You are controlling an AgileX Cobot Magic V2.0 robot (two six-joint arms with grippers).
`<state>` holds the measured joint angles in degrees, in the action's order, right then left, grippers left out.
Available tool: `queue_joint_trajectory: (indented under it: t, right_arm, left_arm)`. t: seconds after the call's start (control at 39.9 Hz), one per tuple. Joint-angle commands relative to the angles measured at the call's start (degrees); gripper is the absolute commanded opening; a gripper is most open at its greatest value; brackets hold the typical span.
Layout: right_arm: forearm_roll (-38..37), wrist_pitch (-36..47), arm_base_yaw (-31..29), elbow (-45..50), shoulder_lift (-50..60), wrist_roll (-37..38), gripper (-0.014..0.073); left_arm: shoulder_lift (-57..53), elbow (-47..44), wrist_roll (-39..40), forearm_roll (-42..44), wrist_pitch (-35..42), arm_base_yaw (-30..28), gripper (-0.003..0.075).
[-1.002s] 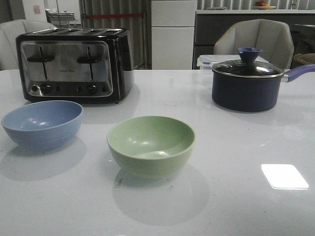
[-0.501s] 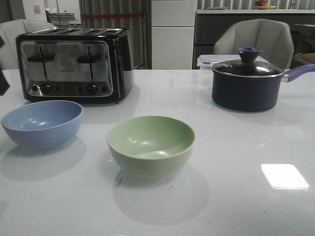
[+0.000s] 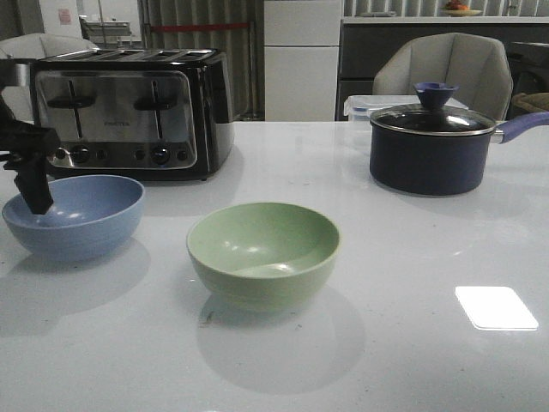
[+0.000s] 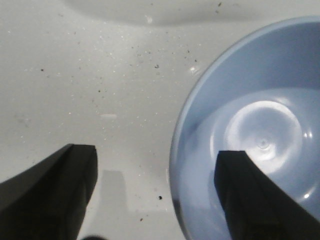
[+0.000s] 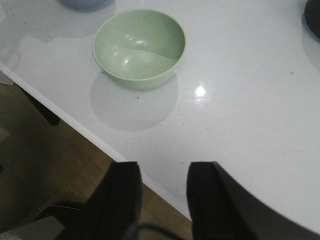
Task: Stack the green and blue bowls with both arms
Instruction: 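Lower the left gripper onto the rim of the light blue bowl and grasp, then lift the blue bowl with the left gripper and lower it into the green bowl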
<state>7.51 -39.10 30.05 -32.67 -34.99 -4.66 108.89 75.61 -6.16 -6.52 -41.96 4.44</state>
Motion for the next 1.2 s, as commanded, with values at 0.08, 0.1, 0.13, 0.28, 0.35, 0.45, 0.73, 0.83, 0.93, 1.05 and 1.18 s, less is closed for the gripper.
queue_joint_trajectory:
  t: [0.08,0.1,0.13,0.28,0.35,0.45,0.73,0.83,0.93,1.05,1.18]
  right_arm:
    - [-0.37,3.46,0.02,-1.66,0.19,0.06,0.0363]
    - [-0.37,3.46,0.02,-1.66,0.19,0.06,0.0363]
    - [-0.37,3.46,0.02,-1.66,0.19,0.06,0.0363]
    - [-0.37,3.46,0.02,-1.66,0.19,0.06,0.0363]
    - [-0.37,3.46,0.02,-1.66,0.19,0.06,0.0363]
    - [-0.37,3.46,0.02,-1.66,0.19,0.06,0.0363]
    - [-0.37,3.46,0.02,-1.66,0.19,0.06,0.0363]
    - [-0.37,3.46,0.02,-1.66,0.19,0.06,0.0363]
    - [-0.37,3.46,0.02,-1.66,0.19,0.06,0.0363]
    - [-0.37,3.46,0.02,-1.66,0.19,0.06,0.0363]
    - [-0.37,3.46,0.02,-1.66,0.19,0.06,0.0363]
  left_arm:
    - [-1.04,2.02,0.55,-3.73,3.75,0.01,0.0414]
    - [-1.04,2.02,0.55,-4.25,3.86,0.01,0.0385]
    - [-1.04,2.02,0.55,-4.41,4.10,0.01,0.0347]
    - [-1.04,2.02,0.55,-4.41,3.99,0.01,0.0171]
    - [-1.04,2.02,0.55,-4.41,3.63,0.01,0.0107]
    - [-2.02,2.10,0.43,-4.41,2.77,0.01,0.0098]
    - [-11.95,4.22,-2.72,-4.41,-2.65,3.32,0.0098]
    - [-15.31,4.22,-3.52,-4.96,-3.15,5.89,0.0098]
    - [-17.18,4.22,-4.13,-7.10,-4.54,8.89,0.0098]
    - [-17.64,4.30,-7.15,-11.52,-5.84,13.18,0.0098]
    - [-17.40,4.30,-7.73,-12.13,-4.26,17.46,0.0098]
